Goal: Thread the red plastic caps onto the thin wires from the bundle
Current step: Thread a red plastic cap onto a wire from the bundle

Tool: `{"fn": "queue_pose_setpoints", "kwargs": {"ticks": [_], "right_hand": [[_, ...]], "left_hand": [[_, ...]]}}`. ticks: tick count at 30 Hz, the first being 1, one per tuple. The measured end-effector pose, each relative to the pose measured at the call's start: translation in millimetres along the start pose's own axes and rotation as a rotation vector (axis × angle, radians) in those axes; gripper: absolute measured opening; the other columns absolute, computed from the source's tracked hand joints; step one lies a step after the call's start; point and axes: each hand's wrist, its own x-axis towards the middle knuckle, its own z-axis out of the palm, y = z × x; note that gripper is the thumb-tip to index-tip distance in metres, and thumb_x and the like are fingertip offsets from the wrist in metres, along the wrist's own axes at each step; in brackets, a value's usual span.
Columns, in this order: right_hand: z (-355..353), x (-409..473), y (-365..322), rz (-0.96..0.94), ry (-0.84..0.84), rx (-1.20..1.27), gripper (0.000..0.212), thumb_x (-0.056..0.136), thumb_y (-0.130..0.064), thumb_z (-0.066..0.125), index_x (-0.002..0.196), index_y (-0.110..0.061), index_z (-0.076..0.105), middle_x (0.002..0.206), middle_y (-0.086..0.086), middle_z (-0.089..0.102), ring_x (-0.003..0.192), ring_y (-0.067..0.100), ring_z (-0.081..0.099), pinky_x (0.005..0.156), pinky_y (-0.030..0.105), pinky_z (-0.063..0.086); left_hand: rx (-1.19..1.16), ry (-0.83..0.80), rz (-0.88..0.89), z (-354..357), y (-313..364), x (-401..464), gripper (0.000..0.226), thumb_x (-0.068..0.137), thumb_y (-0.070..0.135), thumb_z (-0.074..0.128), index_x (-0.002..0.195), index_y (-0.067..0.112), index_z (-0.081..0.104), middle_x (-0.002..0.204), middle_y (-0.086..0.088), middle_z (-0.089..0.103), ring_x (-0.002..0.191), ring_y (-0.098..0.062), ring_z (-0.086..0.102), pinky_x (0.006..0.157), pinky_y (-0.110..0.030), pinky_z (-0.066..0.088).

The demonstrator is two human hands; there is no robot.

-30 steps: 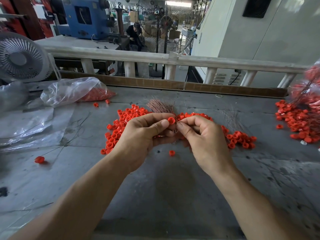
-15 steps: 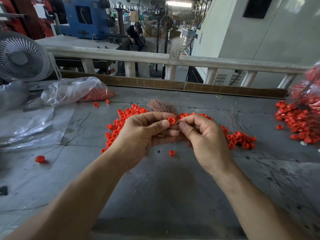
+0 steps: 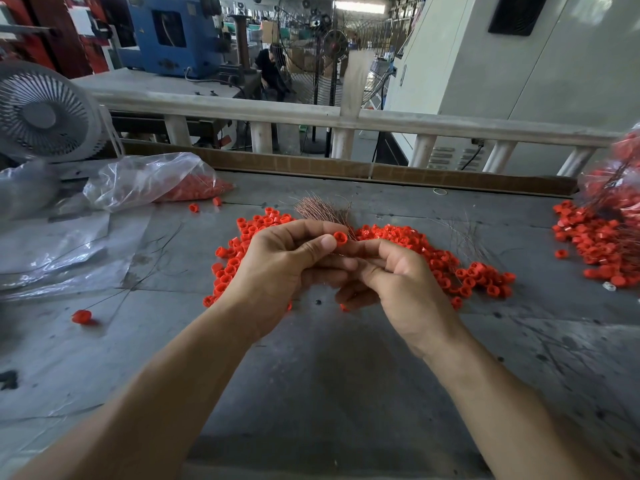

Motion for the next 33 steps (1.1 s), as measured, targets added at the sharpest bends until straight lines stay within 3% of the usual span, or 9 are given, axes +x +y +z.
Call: {"fn": "queue_pose_setpoints", "kwargs": {"ticks": [5, 8, 10, 18, 23, 26, 29, 33], "right_hand": [[-5.1, 2.5, 4.1, 0.100, 0.050, -0.072, 0.017, 0.103, -0.011, 0.059, 0.091, -0.010, 0.071, 0.076, 0.007, 0.072, 0.060, 0.015, 0.062, 0.052, 0.023, 0.053], [-13.8, 3.0, 9.1, 0.015, 0.046, -0.488, 0.011, 0.093, -0.017, 0.075, 0.082, -0.021, 0.074, 0.076, -0.006, 0.074, 0.064, 0.007, 0.064, 0.060, 0.020, 0.050], [-15.9, 1.3, 8.7, -0.004, -0.008, -0.615, 0.012, 0.087, -0.019, 0.080, 0.079, -0.026, 0.075, 0.075, -0.013, 0.074, 0.067, 0.001, 0.064, 0.060, 0.014, 0.045], [-14.9, -0.5, 5.2, -0.006, -0.074, -0.871, 0.006, 0.089, -0.030, 0.077, 0.084, -0.032, 0.075, 0.082, -0.016, 0.071, 0.079, -0.005, 0.062, 0.066, 0.012, 0.047], [-14.5, -0.5, 4.0, -0.074, -0.125, -0.976, 0.004, 0.090, -0.028, 0.076, 0.088, -0.032, 0.076, 0.092, -0.017, 0.068, 0.086, -0.001, 0.062, 0.081, 0.026, 0.053], [-18.1, 1.5, 6.7, -0.098, -0.040, -0.890, 0.006, 0.091, -0.024, 0.075, 0.088, -0.030, 0.076, 0.086, -0.016, 0.072, 0.083, -0.002, 0.065, 0.079, 0.025, 0.053], [-24.7, 7.5, 4.7, -0.129, 0.141, -0.595, 0.009, 0.092, -0.020, 0.075, 0.088, -0.028, 0.076, 0.074, -0.019, 0.071, 0.070, -0.005, 0.064, 0.066, 0.015, 0.047], [-24.3, 8.6, -4.3, -0.138, 0.165, -0.156, 0.013, 0.092, -0.011, 0.073, 0.088, -0.023, 0.076, 0.073, -0.003, 0.074, 0.065, 0.005, 0.066, 0.054, 0.023, 0.053]], "left_hand": [[-0.014, 0.013, -0.024, -3.0, 0.9, 1.2, 0.026, 0.084, 0.013, 0.065, 0.107, 0.002, 0.069, 0.103, -0.025, 0.075, 0.093, -0.031, 0.077, 0.076, -0.034, 0.063], [-0.002, 0.021, -0.042, -4.6, 1.2, 2.0, 0.027, 0.084, 0.014, 0.066, 0.108, 0.003, 0.070, 0.103, -0.024, 0.076, 0.093, -0.030, 0.076, 0.076, -0.033, 0.062], [-0.002, 0.017, -0.045, -4.1, 1.1, 1.6, 0.028, 0.083, 0.015, 0.067, 0.108, 0.004, 0.071, 0.103, -0.024, 0.076, 0.093, -0.031, 0.076, 0.075, -0.033, 0.063], [0.025, 0.020, -0.049, -3.3, 1.0, 0.5, 0.027, 0.084, 0.015, 0.067, 0.109, 0.003, 0.071, 0.102, -0.023, 0.076, 0.092, -0.030, 0.076, 0.076, -0.033, 0.063], [0.044, 0.022, -0.052, -2.4, 0.6, -0.2, 0.027, 0.084, 0.015, 0.067, 0.108, 0.003, 0.071, 0.101, -0.023, 0.076, 0.091, -0.030, 0.076, 0.076, -0.034, 0.063], [0.056, 0.024, -0.049, -1.0, 1.0, -0.5, 0.027, 0.084, 0.015, 0.066, 0.108, 0.003, 0.071, 0.101, -0.022, 0.076, 0.090, -0.029, 0.076, 0.076, -0.033, 0.063], [0.046, 0.033, -0.039, 1.0, 1.9, -1.3, 0.025, 0.083, 0.014, 0.066, 0.106, 0.002, 0.071, 0.097, -0.022, 0.076, 0.086, -0.028, 0.077, 0.074, -0.032, 0.063], [0.147, 0.046, -0.006, 4.8, -0.9, -2.2, 0.015, 0.092, 0.004, 0.062, 0.105, 0.002, 0.071, 0.091, -0.020, 0.077, 0.084, -0.025, 0.077, 0.074, -0.031, 0.064]]}}
